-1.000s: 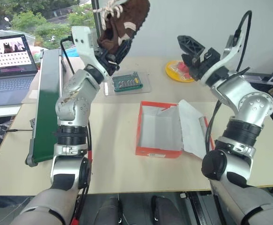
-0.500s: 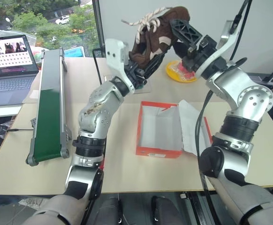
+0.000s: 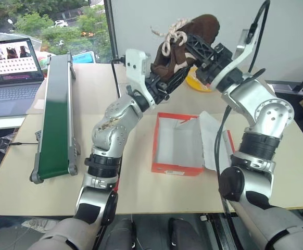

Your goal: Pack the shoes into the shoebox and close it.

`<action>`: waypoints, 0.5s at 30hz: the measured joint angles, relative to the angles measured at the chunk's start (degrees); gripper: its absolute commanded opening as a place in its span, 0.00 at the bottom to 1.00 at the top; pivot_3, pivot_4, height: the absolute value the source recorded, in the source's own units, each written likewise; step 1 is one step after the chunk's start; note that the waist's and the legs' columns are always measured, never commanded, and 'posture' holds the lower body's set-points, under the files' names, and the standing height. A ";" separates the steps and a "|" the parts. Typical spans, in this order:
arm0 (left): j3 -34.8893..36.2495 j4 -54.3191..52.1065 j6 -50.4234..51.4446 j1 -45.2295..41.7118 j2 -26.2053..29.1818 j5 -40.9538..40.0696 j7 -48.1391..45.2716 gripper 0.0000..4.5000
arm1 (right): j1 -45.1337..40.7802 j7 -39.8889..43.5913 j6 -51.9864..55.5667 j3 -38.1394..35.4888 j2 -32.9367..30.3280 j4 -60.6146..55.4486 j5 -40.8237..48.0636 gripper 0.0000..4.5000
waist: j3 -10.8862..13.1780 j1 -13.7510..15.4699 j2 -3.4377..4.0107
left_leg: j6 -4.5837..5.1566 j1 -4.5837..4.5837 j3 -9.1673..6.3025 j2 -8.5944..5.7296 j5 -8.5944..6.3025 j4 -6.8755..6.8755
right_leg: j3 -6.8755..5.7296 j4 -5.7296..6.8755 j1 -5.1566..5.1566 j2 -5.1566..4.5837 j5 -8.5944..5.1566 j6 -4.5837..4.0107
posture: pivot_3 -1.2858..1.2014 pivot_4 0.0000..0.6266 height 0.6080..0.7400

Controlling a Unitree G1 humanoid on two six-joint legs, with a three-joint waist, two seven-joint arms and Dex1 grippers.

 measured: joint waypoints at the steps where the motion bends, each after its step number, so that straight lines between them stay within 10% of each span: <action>1: 0.01 -0.01 0.18 -0.11 0.23 -0.16 -0.03 0.59 | 0.00 -0.01 -0.29 0.20 -0.04 0.03 -0.04 0.14 | 0.00 0.00 0.00 | 0.00 0.00 0.00 0.00 0.00 0.00 | 0.00 0.00 0.00 0.00 0.00 0.00 | 0.52 0.24 1.00; 5: 2.94 -0.03 3.93 -0.85 1.60 -5.79 -1.19 0.97 | -0.94 1.23 -2.50 1.79 -0.99 1.40 -1.30 0.12 | 0.00 -0.05 0.00 | 0.00 0.00 0.00 0.02 0.00 0.01 | 0.01 0.01 -0.02 0.00 0.00 0.00 | 0.52 0.24 1.00; 15: 10.87 -0.85 5.47 -2.92 20.27 -6.83 -5.61 1.00 | -2.52 2.29 -3.20 10.50 -15.05 7.05 -17.89 0.11 | 0.02 -0.19 0.02 | -0.21 0.01 0.04 0.02 0.12 -0.03 | 0.02 0.00 -0.04 0.00 0.00 0.00 | 0.52 0.24 1.00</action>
